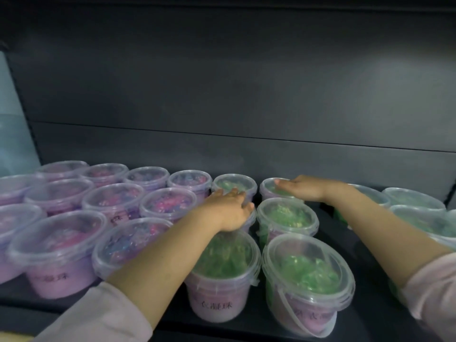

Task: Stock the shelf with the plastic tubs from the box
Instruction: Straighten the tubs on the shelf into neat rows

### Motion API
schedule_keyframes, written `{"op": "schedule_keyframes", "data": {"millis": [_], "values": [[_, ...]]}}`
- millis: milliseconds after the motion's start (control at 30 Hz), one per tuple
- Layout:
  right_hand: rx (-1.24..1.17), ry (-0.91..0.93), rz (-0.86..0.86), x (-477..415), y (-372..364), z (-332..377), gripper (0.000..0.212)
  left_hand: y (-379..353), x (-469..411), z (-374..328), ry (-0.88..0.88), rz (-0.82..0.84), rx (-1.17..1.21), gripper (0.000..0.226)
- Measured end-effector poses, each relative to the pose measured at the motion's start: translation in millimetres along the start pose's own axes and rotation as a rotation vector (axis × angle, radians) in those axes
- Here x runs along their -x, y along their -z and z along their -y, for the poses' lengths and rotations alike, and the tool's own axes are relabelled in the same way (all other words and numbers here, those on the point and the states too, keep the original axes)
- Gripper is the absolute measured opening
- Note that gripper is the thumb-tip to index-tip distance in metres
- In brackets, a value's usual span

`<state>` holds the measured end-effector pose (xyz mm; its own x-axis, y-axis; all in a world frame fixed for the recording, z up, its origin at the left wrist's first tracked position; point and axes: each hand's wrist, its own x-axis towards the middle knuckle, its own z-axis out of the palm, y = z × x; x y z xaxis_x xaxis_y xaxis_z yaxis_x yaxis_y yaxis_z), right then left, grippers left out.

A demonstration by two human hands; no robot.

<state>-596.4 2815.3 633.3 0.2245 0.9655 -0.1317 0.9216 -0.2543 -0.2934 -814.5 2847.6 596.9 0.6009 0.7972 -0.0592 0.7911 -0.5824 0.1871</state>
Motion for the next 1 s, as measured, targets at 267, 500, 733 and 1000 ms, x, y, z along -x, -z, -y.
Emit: {"op": "schedule_keyframes", "data": {"millis": [267, 500, 733, 1000], "values": [[0.078, 0.028, 0.024, -5, -6, 16, 0.066, -1, 0, 0, 0.005, -0.016, 0.011, 0.060], [0.159, 0.025, 0.035, 0, -10, 22, 0.061, -2, 1, -2, 0.011, -0.030, 0.031, 0.060], [0.070, 0.060, -0.048, 8, -10, 14, 0.065, -3, 3, -1, 0.013, -0.032, 0.049, 0.059], [-0.128, 0.081, -0.028, 25, -6, 10, 0.064, -4, -1, 1, 0.010, -0.033, 0.043, 0.060]]}}
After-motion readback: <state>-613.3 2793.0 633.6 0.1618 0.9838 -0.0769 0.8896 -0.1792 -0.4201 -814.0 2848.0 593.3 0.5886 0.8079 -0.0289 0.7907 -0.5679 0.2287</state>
